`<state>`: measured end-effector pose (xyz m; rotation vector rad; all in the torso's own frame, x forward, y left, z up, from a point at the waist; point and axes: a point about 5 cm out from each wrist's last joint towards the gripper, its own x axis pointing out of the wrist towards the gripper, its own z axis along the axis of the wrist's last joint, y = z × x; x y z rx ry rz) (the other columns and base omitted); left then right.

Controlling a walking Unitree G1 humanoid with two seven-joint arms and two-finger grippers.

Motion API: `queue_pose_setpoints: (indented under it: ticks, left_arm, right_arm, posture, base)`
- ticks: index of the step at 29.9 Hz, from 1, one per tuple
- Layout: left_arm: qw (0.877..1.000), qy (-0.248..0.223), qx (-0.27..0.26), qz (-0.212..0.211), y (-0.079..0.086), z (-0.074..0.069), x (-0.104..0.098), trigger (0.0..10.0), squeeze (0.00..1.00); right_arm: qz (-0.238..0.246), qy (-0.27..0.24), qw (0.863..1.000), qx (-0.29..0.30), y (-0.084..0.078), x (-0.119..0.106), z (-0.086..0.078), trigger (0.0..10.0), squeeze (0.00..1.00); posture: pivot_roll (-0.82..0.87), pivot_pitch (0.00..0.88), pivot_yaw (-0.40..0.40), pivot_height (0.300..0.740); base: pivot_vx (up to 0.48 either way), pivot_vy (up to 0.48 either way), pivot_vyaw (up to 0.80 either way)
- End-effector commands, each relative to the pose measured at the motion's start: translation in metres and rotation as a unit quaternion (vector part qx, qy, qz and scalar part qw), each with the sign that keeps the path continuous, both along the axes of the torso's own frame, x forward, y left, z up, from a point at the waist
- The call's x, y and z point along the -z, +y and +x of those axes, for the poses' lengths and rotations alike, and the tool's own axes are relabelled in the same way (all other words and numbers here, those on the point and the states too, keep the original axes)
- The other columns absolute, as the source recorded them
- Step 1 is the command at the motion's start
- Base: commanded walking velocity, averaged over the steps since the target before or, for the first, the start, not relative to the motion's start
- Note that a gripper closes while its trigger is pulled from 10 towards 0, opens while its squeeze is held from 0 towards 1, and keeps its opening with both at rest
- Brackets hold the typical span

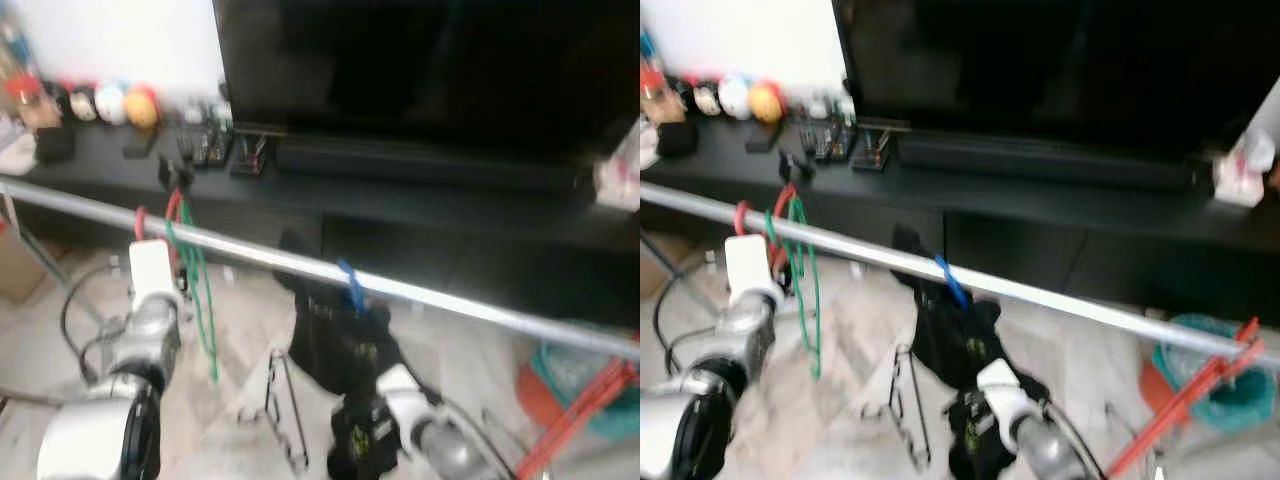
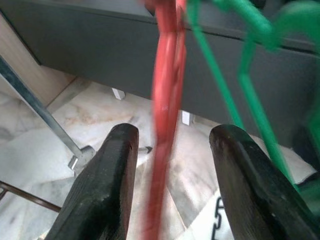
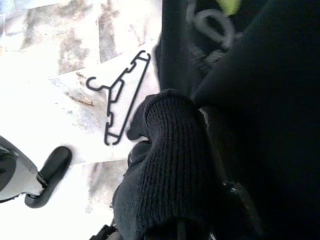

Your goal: Hang hanger

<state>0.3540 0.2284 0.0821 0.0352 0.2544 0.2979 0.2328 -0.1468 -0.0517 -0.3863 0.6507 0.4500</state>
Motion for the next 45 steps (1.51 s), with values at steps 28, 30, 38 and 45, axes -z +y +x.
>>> queue_pose_setpoints:
  ticks: [28, 30, 38, 45]
  left_arm:
    - [1.000, 0.009, -0.006, 0.008, 0.0031, -0.0044, 0.0055, 0.0, 0.00]
    - [1.000, 0.009, -0.006, 0.008, 0.0030, -0.0044, 0.0056, 0.0, 0.00]
    - [1.000, 0.008, -0.004, 0.007, 0.0020, -0.0049, 0.0065, 0.0, 0.00]
    - [0.999, -0.017, -0.005, 0.037, 0.0034, -0.0038, 0.0001, 0.0, 0.00]
  right_arm:
    - [-0.006, 0.003, 1.000, 0.006, -0.0029, 0.0002, 0.0003, 10.0, 0.00]
    - [-0.007, 0.005, 1.000, 0.007, -0.0035, 0.0006, 0.0001, 10.0, 0.00]
    - [-0.010, 0.010, 1.000, 0.008, -0.0026, 0.0027, -0.0025, 10.0, 0.00]
    - [-0.011, 0.012, 1.000, 0.010, -0.0024, 0.0048, -0.0058, 10.0, 0.00]
  posture:
    - [-0.11, 0.011, -0.002, 0.736]
    - [-0.11, 0.011, -0.002, 0.736]
    - [-0.11, 0.010, -0.001, 0.736]
    - [-0.10, 0.008, 0.001, 0.736]
  base:
    - [0.000, 0.000, 0.00]
    - [0.000, 0.000, 0.00]
    - [0.000, 0.000, 0.00]
    - [0.000, 0.000, 0.00]
